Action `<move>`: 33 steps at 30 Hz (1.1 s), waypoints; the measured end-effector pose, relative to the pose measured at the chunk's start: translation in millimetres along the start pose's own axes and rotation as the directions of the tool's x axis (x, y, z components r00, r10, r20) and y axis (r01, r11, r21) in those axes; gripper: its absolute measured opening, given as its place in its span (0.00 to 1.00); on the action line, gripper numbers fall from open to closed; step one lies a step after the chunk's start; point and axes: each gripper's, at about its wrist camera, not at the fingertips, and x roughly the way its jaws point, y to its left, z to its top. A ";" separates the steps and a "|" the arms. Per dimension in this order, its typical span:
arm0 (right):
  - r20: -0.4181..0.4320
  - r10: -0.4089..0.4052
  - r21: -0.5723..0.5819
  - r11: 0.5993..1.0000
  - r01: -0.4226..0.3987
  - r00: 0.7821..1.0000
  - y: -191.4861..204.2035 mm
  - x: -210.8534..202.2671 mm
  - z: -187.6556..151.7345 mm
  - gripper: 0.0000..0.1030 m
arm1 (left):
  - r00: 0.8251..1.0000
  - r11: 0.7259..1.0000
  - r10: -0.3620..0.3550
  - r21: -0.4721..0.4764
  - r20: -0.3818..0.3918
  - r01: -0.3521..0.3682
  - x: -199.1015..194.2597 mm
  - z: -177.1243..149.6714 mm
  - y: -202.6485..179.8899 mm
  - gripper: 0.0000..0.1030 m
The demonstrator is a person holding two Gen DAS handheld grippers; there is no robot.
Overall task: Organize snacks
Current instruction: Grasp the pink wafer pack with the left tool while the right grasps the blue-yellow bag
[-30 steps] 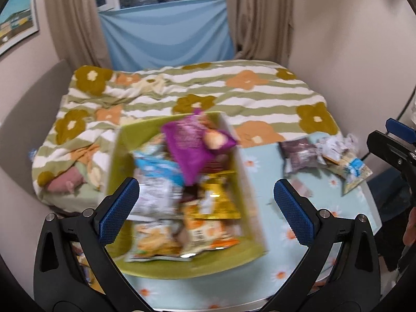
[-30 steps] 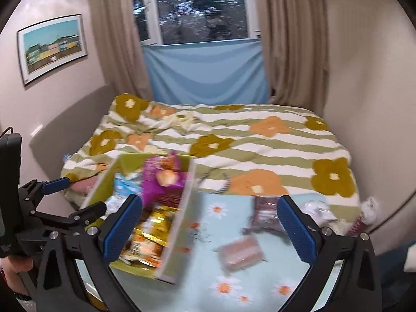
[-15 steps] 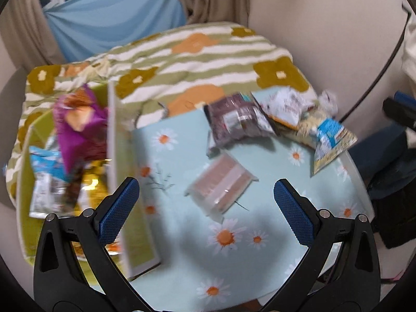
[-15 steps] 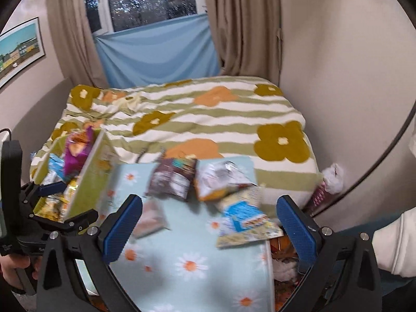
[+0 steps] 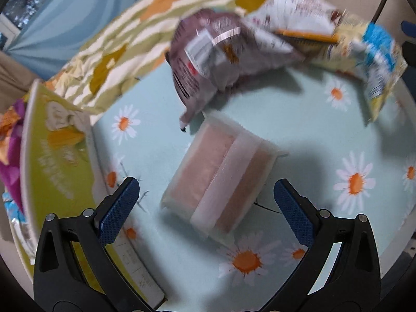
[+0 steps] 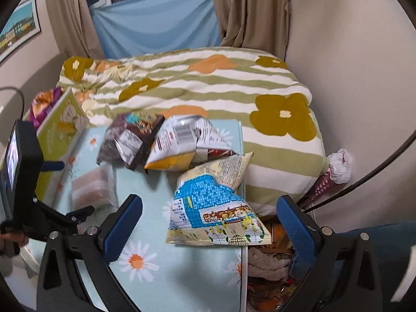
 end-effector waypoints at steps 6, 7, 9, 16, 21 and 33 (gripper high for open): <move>-0.034 -0.009 -0.030 1.000 0.008 0.999 1.8 20.7 -1.6 1.00 | 0.998 0.999 -0.033 -0.006 -0.043 0.033 20.0 6.7 -1.0 0.98; -0.037 -0.012 -0.035 0.999 0.011 0.999 1.8 22.5 -1.4 1.00 | 0.998 0.999 -0.043 -0.009 -0.037 0.042 20.3 6.6 -0.4 0.96; -0.041 -0.013 -0.040 0.999 0.011 0.999 2.8 26.0 -0.8 1.00 | 0.996 0.997 -0.078 -0.025 -0.040 0.077 21.2 6.5 1.7 0.90; -0.051 -0.044 -0.087 0.995 0.039 0.998 10.6 39.4 -1.1 1.00 | 0.992 0.992 -0.117 -0.053 -0.036 0.115 18.0 3.2 1.8 0.73; -0.050 -0.055 -0.108 0.993 0.049 0.997 16.2 46.5 -2.1 1.00 | 0.992 0.992 -0.121 -0.052 -0.032 0.119 14.1 -0.8 0.7 0.69; -0.048 -0.081 -0.154 0.985 0.073 0.996 18.1 63.6 1.8 0.88 | 0.993 0.991 -0.114 -0.070 -0.037 0.112 0.6 -11.3 -13.6 0.63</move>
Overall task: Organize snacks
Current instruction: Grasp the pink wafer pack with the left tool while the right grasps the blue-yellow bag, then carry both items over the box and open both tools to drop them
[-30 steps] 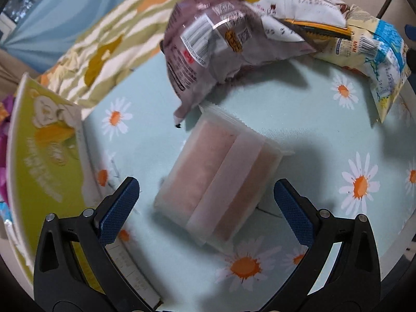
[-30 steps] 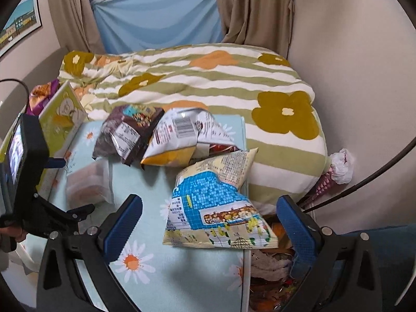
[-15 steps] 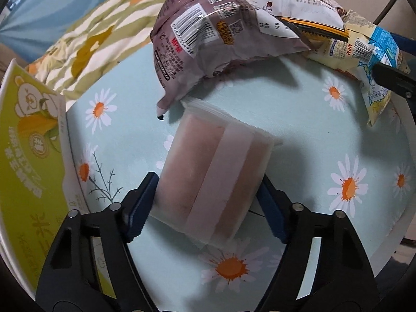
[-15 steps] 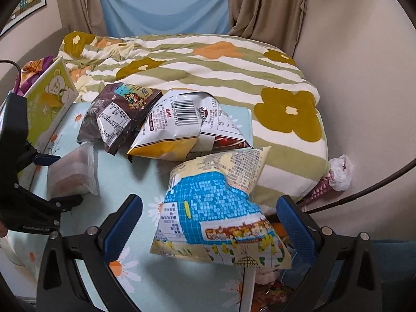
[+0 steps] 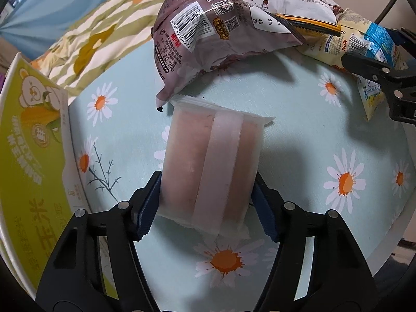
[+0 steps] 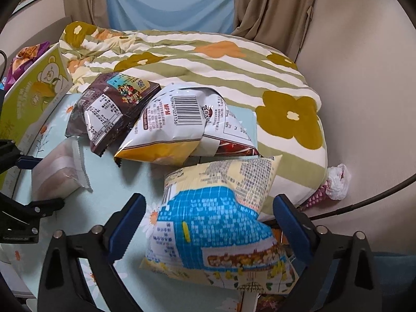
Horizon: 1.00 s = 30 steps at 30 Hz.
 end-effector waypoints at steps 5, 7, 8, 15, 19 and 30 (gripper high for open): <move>-0.005 -0.010 -0.016 1.000 0.010 1.000 1.6 1.8 -0.4 0.75 | 1.000 1.000 -0.007 -0.011 0.011 0.007 -0.3 2.7 -1.4 0.63; -0.007 -0.001 -0.015 1.000 0.001 1.000 0.9 0.9 -1.6 0.70 | 1.000 1.000 -0.008 -0.010 0.015 0.008 -1.1 2.4 -2.6 0.62; -0.008 -0.002 -0.017 1.000 0.001 1.000 0.2 0.2 -2.5 0.68 | 1.000 1.000 -0.007 -0.009 0.018 0.007 -2.1 2.0 -3.6 0.61; -0.022 0.004 -0.008 1.000 -0.004 1.000 -0.5 -9.5 -10.9 0.63 | 0.999 1.000 -0.031 0.001 0.034 0.031 -10.5 -8.3 -13.3 0.59; -0.024 0.010 0.010 1.000 -0.010 1.000 -2.3 -21.2 -16.3 0.63 | 0.998 0.999 -0.049 -0.014 0.051 0.050 -21.4 -16.9 -20.0 0.59; 0.023 0.035 0.018 0.999 -0.035 0.999 3.0 -71.0 -15.8 0.63 | 0.984 0.994 -0.047 -0.094 0.170 0.063 -84.4 -31.0 -14.1 0.59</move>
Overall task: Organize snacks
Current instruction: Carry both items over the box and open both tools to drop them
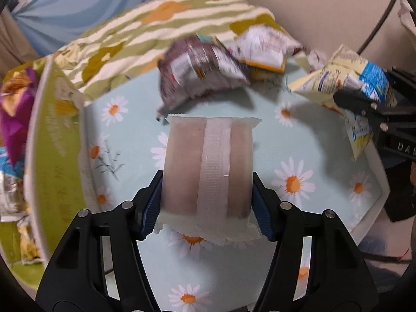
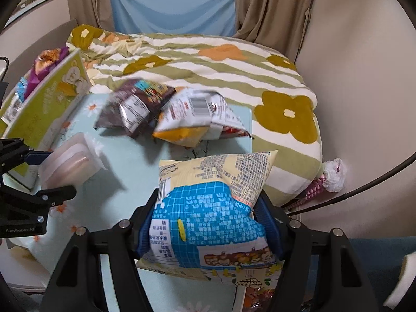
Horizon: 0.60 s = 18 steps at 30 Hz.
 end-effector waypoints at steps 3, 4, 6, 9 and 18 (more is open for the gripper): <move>0.035 0.012 0.000 1.000 -0.012 0.999 8.8 -20.1 10.2 0.63 | 0.999 0.999 0.002 -0.052 0.052 0.001 -27.6 3.0 13.3 0.59; 0.048 0.021 0.002 1.000 -0.021 0.999 12.3 -27.0 14.6 0.63 | 0.998 0.998 0.005 -0.070 0.070 0.000 -37.7 3.1 18.3 0.59; 0.077 0.051 0.006 0.999 -0.051 0.996 20.3 -40.1 26.2 0.63 | 0.994 0.994 0.018 -0.110 0.108 -0.006 -58.0 3.2 32.1 0.59; 0.118 0.095 -0.004 0.995 -0.096 0.988 38.8 -56.7 44.6 0.63 | 0.986 0.986 0.051 -0.162 0.158 -0.025 -87.5 0.6 55.4 0.59; 0.200 0.267 -0.083 0.963 -0.255 0.943 135.7 -82.8 98.5 0.63 | 0.960 0.941 0.203 -0.310 0.193 -0.136 -141.0 -29.1 159.3 0.59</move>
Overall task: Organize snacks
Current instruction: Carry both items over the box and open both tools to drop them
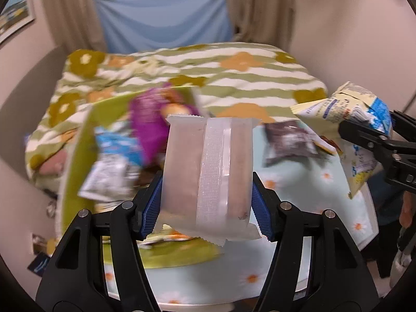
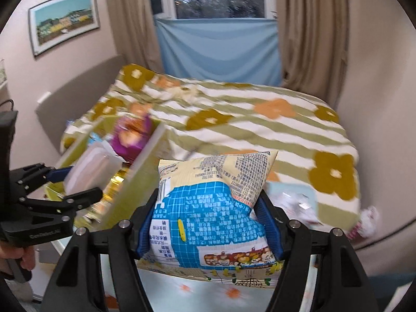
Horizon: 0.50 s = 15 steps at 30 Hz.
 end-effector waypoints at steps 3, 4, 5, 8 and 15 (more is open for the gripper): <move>-0.002 0.059 -0.021 0.998 -0.059 0.998 37.1 14.2 13.2 0.63 | 0.999 0.998 0.040 -0.041 -0.008 -0.040 1.6 -2.6 38.1 0.59; -0.006 0.077 -0.025 0.997 -0.077 0.997 47.9 19.8 16.7 0.63 | 0.999 0.997 0.052 -0.052 -0.015 -0.053 3.4 -4.5 49.8 0.59; -0.011 0.092 -0.026 0.995 -0.092 0.996 55.2 24.9 19.2 0.63 | 0.998 0.996 0.062 -0.063 -0.021 -0.063 5.8 -7.0 61.0 0.59; -0.031 0.137 -0.018 0.990 -0.137 0.990 81.6 42.7 23.8 0.63 | 0.995 0.992 0.089 -0.084 -0.051 -0.093 17.4 -15.9 89.3 0.59; -0.077 0.146 0.017 0.989 -0.145 0.986 116.8 75.6 25.4 0.63 | 0.991 0.992 0.091 -0.072 -0.103 -0.099 47.2 -27.5 112.6 0.60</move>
